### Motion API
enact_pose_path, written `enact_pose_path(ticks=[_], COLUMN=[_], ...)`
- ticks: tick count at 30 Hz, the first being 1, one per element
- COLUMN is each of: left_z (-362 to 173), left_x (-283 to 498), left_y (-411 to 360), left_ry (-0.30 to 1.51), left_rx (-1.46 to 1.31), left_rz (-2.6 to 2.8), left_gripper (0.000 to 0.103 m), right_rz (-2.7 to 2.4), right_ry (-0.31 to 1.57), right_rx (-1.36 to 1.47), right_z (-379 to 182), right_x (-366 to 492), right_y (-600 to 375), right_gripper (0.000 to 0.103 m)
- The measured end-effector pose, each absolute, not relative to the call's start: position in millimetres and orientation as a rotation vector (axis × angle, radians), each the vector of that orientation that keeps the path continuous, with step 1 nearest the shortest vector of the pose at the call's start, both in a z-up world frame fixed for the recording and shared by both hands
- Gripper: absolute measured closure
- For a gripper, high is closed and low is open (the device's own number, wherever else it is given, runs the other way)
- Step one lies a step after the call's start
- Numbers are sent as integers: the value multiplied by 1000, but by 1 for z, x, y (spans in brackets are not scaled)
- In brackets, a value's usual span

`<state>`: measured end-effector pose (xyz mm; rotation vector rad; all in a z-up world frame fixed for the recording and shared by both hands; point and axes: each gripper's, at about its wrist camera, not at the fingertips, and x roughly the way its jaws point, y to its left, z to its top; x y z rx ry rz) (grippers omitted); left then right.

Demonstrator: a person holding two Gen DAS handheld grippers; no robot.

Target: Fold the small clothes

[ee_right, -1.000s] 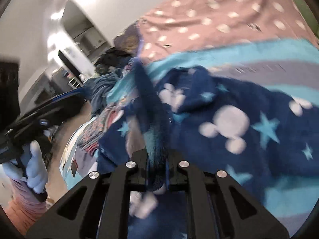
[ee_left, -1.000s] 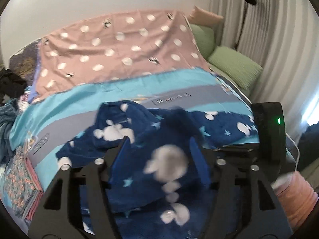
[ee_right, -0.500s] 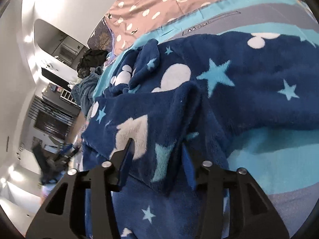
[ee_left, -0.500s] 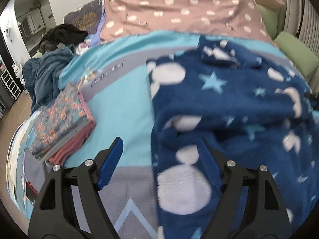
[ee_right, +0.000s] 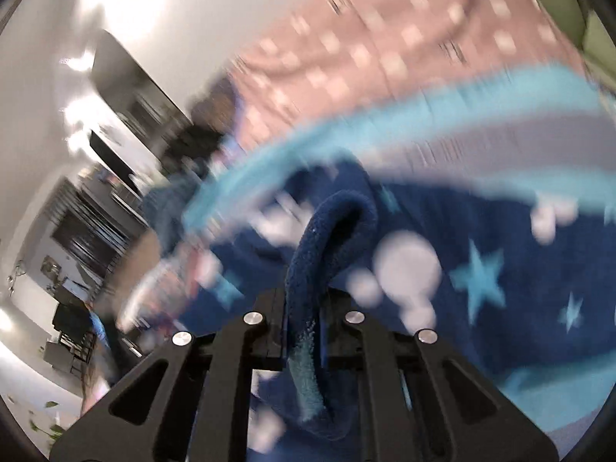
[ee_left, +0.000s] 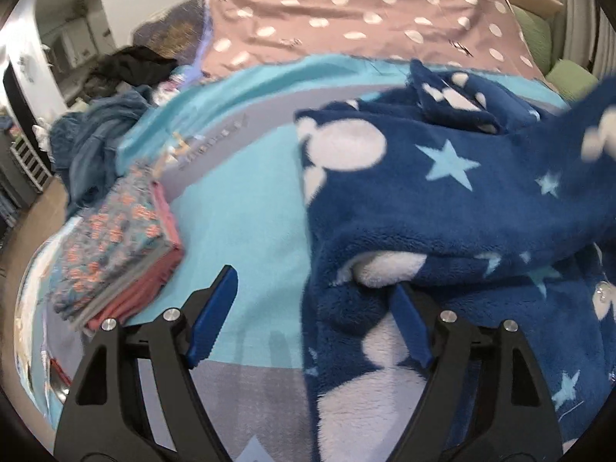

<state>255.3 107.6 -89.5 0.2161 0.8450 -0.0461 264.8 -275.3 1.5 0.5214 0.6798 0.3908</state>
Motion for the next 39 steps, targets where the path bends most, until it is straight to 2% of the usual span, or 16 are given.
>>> enact_pose_path(ticks=[3,4,6,9,13,19,22,24,25,29,32,39], left_z=[-88,-89,-99,-104,-102,-92,-74,-59,-54,-52,-91,-99], left_x=[249,250,255,254,248,233,223,219,220,250,283,276], left_y=[112,115,123,133,131,136,136,139,139,124,97,77], left_ry=[796,800,844,863,848,808,778,757,757,790,903,866], left_rx=[229,220,178,96,109,88,27,-65,-108,-135,4,130], left_rz=[16,20,54,51,37,22,-25,-73,-90,-122,-97,-60], left_gripper=[23,23,23,23,23,27,45,81,86,88,88,89], right_rz=[321,272,125,10,26,163,174,163,139,124,110,138], right_ry=[690,737,894,1049,994,937,995,1034,1058,1023,1020,980], right_rx=[483,463,400,437,392,245,226,246,247,281,242,317], right_z=[3,-10,-53,-104,-91,-62,-79,-95,-105,-118,-113,-104], right_x=[271,279,298,300,285,264,270,273,276,271,256,220], right_y=[-284,-287,-294,-310,-309,-264,-246,-244,-243,-243,-239,-264], right_gripper=[91,89,77,76,74,64,63,63,63,62,59,59])
